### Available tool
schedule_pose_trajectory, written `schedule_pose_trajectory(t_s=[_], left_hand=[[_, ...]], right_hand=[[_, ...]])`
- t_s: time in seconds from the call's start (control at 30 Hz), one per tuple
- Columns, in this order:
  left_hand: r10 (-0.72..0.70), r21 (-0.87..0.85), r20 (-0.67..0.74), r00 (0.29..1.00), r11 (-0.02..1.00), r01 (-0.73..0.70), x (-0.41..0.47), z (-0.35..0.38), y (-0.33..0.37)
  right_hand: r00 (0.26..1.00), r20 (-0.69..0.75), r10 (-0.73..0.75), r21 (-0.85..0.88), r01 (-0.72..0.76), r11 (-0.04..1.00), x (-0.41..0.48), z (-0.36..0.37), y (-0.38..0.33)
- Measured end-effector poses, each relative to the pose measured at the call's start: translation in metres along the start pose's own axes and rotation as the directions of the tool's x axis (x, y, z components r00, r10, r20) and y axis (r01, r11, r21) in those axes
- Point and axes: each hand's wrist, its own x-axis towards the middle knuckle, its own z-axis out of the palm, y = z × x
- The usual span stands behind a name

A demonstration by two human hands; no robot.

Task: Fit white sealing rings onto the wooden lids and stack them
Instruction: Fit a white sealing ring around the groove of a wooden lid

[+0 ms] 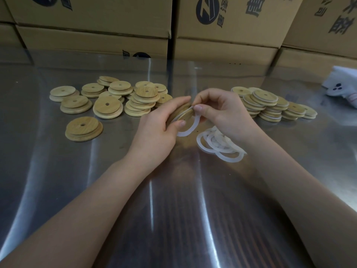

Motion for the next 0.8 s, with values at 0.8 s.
schedule_pose_trajectory(t_s=[0.8], left_hand=[[-0.04,-0.183,-0.034,0.999,0.983,0.033,0.0001,-0.0023,0.0068]], right_hand=[[0.995,-0.079,-0.068,-0.24,0.047,0.97,-0.0007,0.0024,0.0016]])
